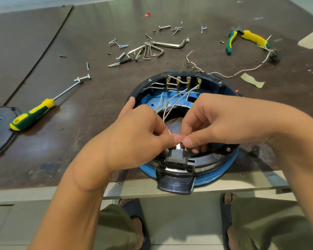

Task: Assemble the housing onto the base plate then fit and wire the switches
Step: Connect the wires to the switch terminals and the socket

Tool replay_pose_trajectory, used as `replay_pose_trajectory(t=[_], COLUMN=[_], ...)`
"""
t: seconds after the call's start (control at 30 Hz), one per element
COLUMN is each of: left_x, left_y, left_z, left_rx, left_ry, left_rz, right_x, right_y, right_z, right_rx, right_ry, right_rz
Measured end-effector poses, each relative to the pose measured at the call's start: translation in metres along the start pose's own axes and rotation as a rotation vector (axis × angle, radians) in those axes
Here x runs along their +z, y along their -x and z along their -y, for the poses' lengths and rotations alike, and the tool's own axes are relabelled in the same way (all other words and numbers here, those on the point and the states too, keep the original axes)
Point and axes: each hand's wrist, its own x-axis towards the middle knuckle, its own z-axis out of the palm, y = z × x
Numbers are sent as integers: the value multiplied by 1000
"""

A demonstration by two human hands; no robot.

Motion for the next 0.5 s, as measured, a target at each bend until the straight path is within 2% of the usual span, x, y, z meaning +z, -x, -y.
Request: replay_pose_trajectory(t=[0.2,0.5], left_x=[1,0], left_y=[-1,-2], left_z=[0,0], left_rx=[-15,-42], left_ry=[-13,-34], left_rz=[13,50], right_x=[-1,1], right_y=[-1,-3], right_z=[-2,-7], right_rx=[-20,-62], right_ry=[49,173], right_rz=[36,1])
